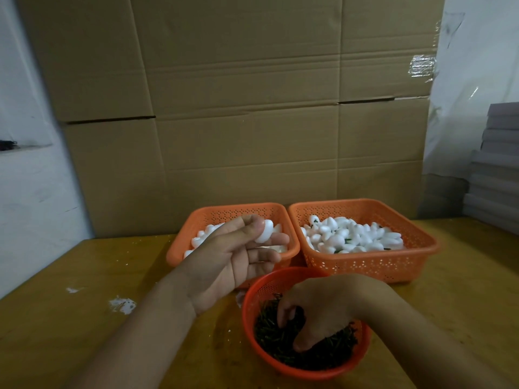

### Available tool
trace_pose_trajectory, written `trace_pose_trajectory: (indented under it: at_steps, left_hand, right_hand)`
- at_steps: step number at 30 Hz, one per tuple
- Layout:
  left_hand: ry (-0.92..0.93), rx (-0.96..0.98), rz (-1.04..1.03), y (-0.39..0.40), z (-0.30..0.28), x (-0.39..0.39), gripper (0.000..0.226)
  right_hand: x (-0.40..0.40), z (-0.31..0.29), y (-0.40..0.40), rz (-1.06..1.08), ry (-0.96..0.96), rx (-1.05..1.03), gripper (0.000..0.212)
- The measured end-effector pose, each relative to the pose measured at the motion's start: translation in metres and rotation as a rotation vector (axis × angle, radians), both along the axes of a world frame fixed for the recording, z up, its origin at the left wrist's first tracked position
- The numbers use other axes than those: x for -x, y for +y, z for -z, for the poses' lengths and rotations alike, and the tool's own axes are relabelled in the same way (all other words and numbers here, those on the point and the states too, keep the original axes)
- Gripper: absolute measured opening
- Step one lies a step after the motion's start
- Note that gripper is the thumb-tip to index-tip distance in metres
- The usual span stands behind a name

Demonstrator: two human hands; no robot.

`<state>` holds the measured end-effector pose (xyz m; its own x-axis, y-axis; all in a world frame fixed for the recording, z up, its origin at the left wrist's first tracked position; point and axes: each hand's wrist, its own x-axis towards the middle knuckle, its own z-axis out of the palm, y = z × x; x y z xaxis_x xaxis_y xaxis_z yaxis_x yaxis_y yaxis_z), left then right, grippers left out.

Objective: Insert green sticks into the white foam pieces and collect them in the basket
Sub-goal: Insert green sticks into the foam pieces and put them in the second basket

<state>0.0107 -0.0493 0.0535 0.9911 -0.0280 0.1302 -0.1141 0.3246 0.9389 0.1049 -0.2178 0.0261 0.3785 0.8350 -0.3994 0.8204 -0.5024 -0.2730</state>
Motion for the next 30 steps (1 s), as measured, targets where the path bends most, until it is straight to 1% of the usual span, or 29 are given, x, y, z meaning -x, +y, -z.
trace_pose_trajectory:
  at_steps: [2,5,6,8,9,11,13,15,17,21,23,24,27,30]
  left_hand:
    - [-0.004,0.011,0.012,0.001,0.001,-0.001,0.050]
    - [-0.007,0.030,0.017,0.003,0.002,-0.003,0.042]
    - [-0.006,0.028,0.013,0.003,0.002,-0.004,0.045]
    - [0.003,0.020,0.006,0.003,0.003,-0.005,0.060]
    - [0.006,0.023,0.016,0.004,0.003,-0.006,0.062]
    - [0.015,0.047,0.054,0.005,0.001,-0.005,0.055]
    - [0.033,0.082,0.082,0.006,0.000,-0.005,0.042]
    - [0.041,0.118,0.082,0.007,0.001,-0.006,0.034]
    - [0.040,0.135,0.048,0.007,0.003,-0.007,0.036]
    - [0.033,0.132,-0.070,0.008,0.006,-0.010,0.026]
    - [0.015,0.119,-0.098,0.009,0.005,-0.010,0.027]
    - [0.007,0.112,-0.096,0.010,0.005,-0.010,0.028]
    - [0.000,0.083,-0.085,0.009,0.004,-0.009,0.027]
    - [0.005,0.075,-0.087,0.008,0.004,-0.009,0.026]
  right_hand:
    - [0.000,0.001,0.000,0.000,-0.017,-0.007,0.042]
    - [0.000,0.005,0.003,0.010,-0.066,-0.023,0.041]
    - [0.000,0.006,0.004,0.010,-0.087,-0.034,0.038]
    - [0.001,0.009,0.006,0.010,-0.121,-0.069,0.031]
    - [0.001,0.010,0.006,0.009,-0.133,-0.089,0.027]
    - [0.000,0.012,0.007,0.008,-0.139,-0.133,0.019]
    - [-0.002,0.013,0.007,0.015,-0.136,-0.181,0.018]
    - [-0.004,0.011,0.005,0.028,-0.134,-0.227,0.016]
    - [-0.005,0.008,0.003,0.039,-0.143,-0.265,0.015]
    - [-0.005,-0.001,-0.002,0.033,-0.161,-0.302,0.014]
    - [-0.002,-0.009,-0.004,0.021,-0.093,-0.312,0.017]
    - [0.000,-0.012,-0.006,0.023,-0.014,-0.318,0.020]
    - [0.006,-0.023,-0.012,0.043,0.302,-0.385,0.021]
    - [0.007,-0.031,-0.018,0.007,0.532,-0.478,0.024]
